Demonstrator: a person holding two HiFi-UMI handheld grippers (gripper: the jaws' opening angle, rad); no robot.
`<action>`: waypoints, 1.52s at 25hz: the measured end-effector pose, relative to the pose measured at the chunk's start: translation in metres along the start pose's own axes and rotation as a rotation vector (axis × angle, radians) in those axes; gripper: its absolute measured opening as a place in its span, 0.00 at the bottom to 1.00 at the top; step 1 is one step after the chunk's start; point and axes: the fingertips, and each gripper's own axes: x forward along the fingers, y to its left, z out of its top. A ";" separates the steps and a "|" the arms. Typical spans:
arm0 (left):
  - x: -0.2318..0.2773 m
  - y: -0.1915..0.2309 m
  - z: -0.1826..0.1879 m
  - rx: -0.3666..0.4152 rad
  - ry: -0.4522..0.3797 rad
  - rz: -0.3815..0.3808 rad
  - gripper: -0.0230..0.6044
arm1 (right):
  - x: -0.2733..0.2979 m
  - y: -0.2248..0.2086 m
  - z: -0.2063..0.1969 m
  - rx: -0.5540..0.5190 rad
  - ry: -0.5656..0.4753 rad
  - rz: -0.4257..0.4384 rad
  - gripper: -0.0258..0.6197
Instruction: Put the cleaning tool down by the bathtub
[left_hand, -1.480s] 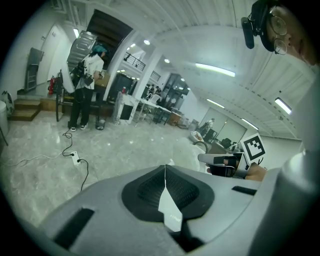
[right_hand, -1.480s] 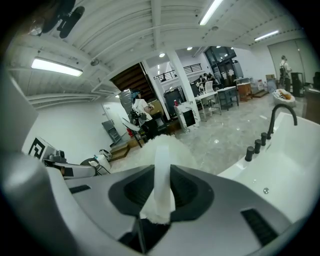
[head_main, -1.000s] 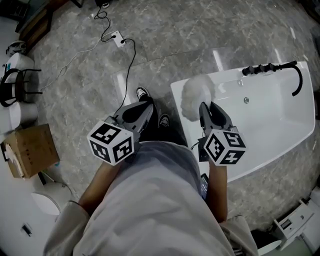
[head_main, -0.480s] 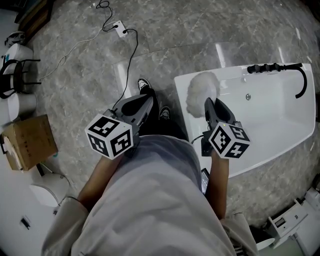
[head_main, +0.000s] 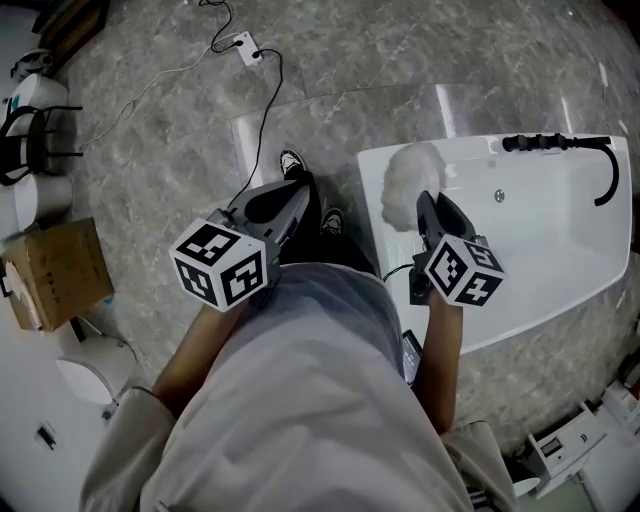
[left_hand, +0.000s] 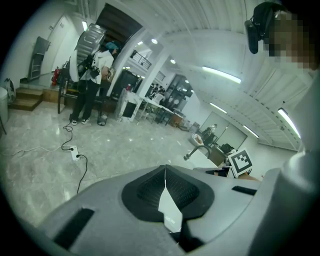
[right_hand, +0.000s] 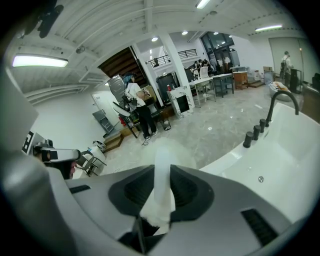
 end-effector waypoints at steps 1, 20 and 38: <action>0.000 0.001 0.001 -0.001 0.002 0.002 0.05 | 0.002 0.000 0.000 -0.002 0.003 0.001 0.17; -0.011 0.015 -0.012 -0.039 0.029 -0.003 0.05 | 0.033 0.010 -0.026 -0.086 0.125 0.032 0.17; -0.012 0.027 -0.015 -0.053 0.045 0.005 0.05 | 0.068 -0.004 -0.068 -0.100 0.272 0.048 0.17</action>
